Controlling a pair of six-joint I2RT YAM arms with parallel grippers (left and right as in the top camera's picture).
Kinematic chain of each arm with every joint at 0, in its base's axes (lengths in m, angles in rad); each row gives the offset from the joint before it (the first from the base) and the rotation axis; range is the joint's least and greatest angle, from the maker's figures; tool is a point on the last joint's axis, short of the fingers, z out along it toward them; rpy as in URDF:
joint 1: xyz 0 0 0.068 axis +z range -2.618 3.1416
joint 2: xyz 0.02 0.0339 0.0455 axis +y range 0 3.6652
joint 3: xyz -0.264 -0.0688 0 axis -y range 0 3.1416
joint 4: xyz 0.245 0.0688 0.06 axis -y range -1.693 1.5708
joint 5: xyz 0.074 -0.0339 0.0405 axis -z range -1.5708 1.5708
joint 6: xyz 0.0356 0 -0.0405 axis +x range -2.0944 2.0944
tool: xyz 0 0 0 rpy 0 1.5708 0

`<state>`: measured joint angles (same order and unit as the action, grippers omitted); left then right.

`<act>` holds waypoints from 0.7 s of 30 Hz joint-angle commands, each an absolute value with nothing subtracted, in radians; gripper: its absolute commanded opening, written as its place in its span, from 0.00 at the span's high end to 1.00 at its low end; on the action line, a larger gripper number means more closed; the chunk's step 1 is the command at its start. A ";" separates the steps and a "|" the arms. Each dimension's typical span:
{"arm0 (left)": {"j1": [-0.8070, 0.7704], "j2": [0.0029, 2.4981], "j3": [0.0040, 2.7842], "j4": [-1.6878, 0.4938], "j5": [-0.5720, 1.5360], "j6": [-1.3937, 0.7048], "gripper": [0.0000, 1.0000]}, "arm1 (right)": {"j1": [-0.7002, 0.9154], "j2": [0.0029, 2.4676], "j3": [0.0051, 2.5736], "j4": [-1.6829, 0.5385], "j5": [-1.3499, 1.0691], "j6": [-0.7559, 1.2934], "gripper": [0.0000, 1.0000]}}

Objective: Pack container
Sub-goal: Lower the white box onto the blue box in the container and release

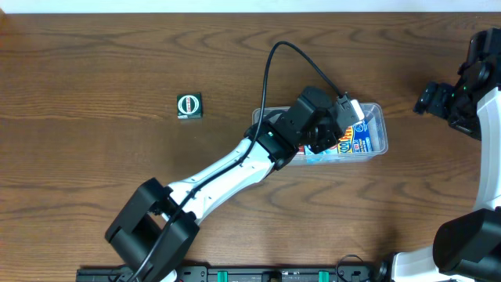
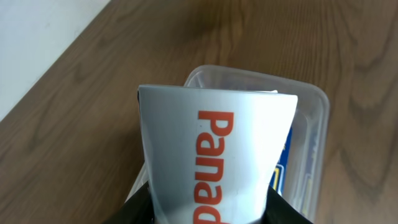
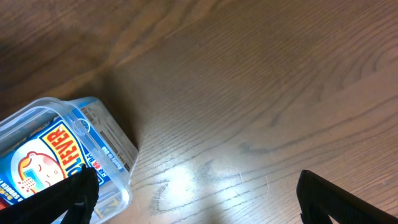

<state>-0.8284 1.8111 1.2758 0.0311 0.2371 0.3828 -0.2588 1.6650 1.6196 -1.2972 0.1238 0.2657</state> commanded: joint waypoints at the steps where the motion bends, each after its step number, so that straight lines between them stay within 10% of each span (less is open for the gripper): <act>1: -0.831 1.837 1.294 0.059 0.240 0.400 0.61 | -0.267 1.663 1.619 -1.298 0.127 0.253 0.01; 17: -0.832 1.926 1.294 0.118 0.240 0.400 0.61 | -0.267 1.663 1.619 -1.298 0.127 0.253 0.01; 21: -0.833 1.929 1.294 0.115 0.242 0.399 0.28 | -0.267 1.663 1.619 -1.298 0.127 0.253 0.01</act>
<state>-0.8288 1.9217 1.2758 0.1120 0.2371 0.3981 -0.2588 1.6650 1.6196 -1.2972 0.1238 0.2657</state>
